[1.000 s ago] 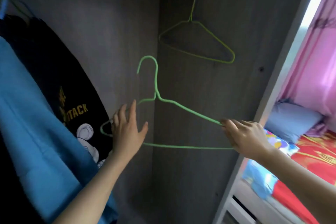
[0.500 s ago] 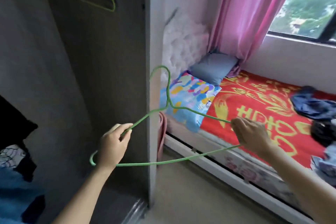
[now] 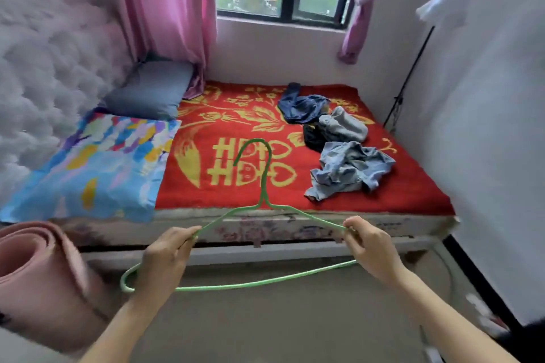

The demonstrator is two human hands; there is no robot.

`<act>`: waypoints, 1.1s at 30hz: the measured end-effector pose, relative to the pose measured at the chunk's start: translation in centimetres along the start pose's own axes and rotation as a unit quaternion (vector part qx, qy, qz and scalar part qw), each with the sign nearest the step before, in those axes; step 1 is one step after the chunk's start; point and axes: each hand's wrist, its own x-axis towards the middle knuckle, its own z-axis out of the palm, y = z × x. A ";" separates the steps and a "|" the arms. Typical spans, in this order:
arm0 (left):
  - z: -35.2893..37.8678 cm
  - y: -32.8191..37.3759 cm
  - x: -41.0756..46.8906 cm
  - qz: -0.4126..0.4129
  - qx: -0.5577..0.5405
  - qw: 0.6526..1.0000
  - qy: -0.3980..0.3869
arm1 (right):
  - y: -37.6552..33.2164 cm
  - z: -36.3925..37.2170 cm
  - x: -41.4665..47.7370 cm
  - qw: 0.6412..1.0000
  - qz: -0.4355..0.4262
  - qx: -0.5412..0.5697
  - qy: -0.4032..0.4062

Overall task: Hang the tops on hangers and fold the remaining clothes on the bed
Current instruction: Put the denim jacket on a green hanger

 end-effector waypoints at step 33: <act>38.5 -1.8 22.9 0.151 -0.024 0.964 -0.219 | 17.9 1.9 17.9 0.914 0.336 0.226 -0.037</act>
